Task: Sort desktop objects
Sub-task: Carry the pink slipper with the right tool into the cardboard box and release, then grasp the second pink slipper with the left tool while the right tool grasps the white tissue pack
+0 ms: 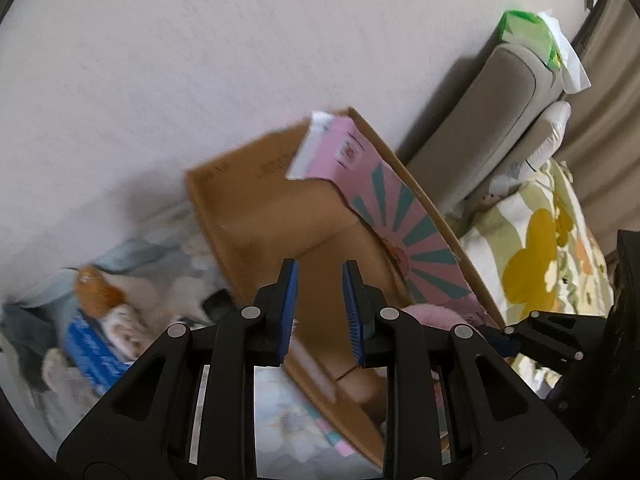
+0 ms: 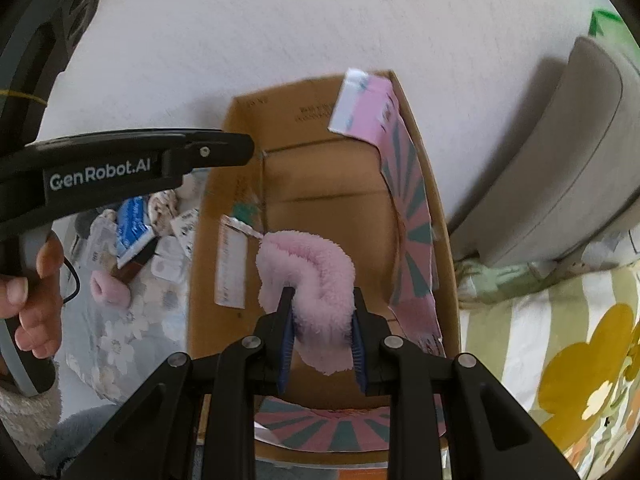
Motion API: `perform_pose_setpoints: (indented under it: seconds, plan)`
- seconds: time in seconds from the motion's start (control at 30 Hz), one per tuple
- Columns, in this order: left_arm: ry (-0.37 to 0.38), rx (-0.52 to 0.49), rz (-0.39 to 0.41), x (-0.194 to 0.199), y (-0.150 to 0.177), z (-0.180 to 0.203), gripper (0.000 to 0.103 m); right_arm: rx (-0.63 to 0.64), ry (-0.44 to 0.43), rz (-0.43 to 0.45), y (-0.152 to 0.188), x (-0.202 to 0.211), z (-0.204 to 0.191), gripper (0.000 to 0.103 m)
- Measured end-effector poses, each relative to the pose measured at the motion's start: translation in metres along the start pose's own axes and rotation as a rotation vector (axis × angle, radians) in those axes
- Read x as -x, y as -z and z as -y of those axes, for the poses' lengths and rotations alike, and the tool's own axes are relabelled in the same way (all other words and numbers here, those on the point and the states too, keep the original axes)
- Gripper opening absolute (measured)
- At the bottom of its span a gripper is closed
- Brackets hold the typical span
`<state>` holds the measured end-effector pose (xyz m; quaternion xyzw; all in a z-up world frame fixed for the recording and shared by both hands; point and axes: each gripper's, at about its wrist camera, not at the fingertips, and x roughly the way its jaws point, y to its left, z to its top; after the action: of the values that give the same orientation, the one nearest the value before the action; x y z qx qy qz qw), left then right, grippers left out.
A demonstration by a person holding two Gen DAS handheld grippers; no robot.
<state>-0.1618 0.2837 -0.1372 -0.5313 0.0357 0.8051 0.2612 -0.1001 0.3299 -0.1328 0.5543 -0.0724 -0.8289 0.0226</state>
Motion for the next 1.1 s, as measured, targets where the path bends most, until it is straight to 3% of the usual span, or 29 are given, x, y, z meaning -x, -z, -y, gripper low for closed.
perform_pose_setpoints:
  seconds: [0.23,0.53,0.6,0.63,0.67,0.73,0.77,0.83,1.1]
  plan:
    - [0.037,-0.011,-0.019,-0.017,0.001,0.007,0.020,-0.018,-0.017,-0.035,0.008,-0.018,0.010,0.023]
    - [0.058,-0.097,0.083,-0.005,0.009,0.018,0.021,-0.038,-0.015,-0.049,0.012,-0.031,0.015,0.025]
    - [0.087,-0.085,0.073,-0.005,0.010,0.018,0.022,-0.037,-0.004,-0.033,0.012,-0.031,0.013,0.032]
    - [0.102,-0.074,0.061,-0.006,0.010,0.017,0.022,-0.037,0.000,-0.025,0.011,-0.031,0.012,0.045]
    - [0.118,-0.054,0.041,-0.008,0.010,0.015,0.024,-0.039,0.007,-0.015,0.011,-0.030,0.011,0.066]
    - [0.087,-0.023,0.004,-0.011,0.011,0.011,0.045,-0.045,0.004,0.009,0.011,-0.028,0.010,0.088]
    - [0.074,-0.022,0.003,-0.013,0.012,0.010,0.096,-0.047,-0.005,0.014,0.011,-0.026,0.010,0.088]
    - [0.058,-0.023,0.054,-0.006,0.018,0.007,0.103,-0.048,-0.011,0.026,0.011,-0.021,0.009,0.088]
    - [0.003,0.019,0.128,0.044,0.026,-0.027,0.103,-0.005,0.034,0.084,0.010,0.008,-0.010,0.088]
